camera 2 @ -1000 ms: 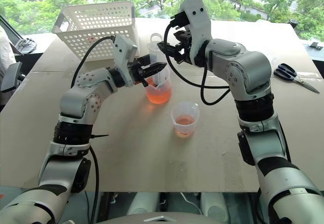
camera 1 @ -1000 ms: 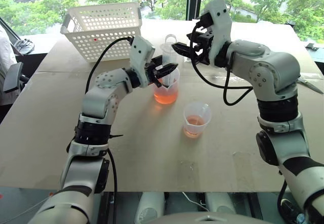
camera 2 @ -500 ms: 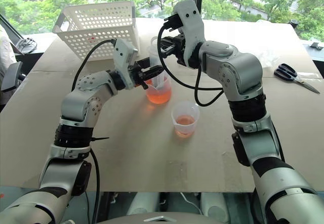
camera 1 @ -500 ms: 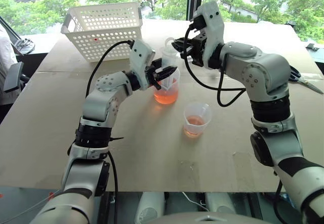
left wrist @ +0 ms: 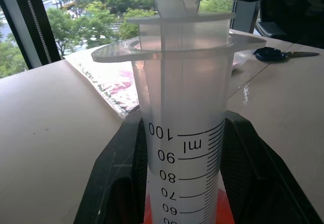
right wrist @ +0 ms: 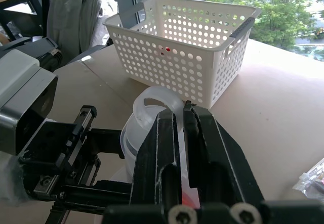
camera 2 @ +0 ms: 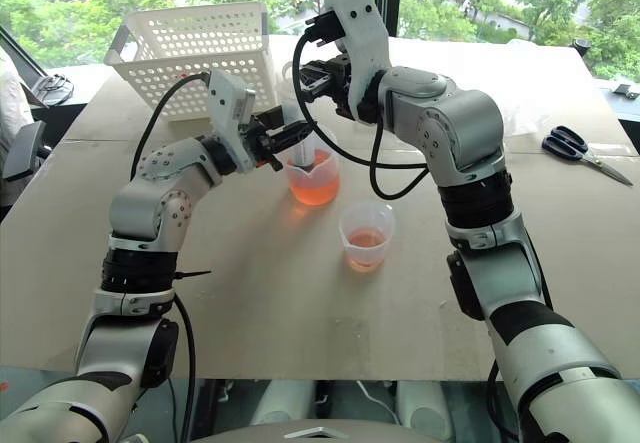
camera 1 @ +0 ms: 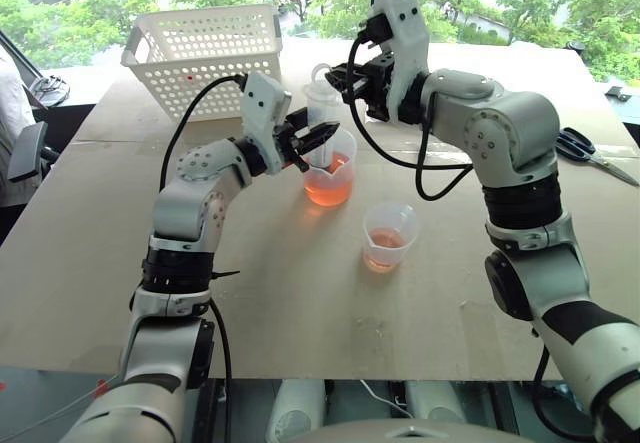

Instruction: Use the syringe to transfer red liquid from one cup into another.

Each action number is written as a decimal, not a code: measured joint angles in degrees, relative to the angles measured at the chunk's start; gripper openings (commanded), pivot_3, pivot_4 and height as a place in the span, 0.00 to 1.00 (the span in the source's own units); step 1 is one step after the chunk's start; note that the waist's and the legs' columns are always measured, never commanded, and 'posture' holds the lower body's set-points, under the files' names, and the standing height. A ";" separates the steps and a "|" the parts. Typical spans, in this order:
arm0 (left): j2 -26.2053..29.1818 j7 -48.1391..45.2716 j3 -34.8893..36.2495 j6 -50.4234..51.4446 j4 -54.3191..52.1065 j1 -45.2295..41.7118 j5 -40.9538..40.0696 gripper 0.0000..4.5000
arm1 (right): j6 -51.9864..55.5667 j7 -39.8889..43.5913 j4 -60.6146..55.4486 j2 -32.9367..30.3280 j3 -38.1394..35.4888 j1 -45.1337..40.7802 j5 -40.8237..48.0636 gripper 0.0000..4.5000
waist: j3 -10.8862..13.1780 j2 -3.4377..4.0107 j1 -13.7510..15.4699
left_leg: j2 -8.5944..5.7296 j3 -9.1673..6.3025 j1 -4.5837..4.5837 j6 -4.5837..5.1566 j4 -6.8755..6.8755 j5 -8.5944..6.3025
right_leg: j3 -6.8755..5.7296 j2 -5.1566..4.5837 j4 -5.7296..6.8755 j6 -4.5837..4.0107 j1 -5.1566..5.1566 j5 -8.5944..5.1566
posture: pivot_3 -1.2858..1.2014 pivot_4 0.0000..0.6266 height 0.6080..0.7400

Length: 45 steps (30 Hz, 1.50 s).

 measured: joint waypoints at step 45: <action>-1.36 -2.57 1.52 3.36 0.47 -3.83 -2.71 0.30 | -9.87 12.06 -7.62 -9.54 -2.52 6.65 0.05 0.71 | 0.01 0.01 0.14 | -0.01 -0.07 -0.08 0.01 0.01 0.00 | -0.07 -0.02 -0.04 0.00 0.00 0.00 | 0.52 0.24 1.00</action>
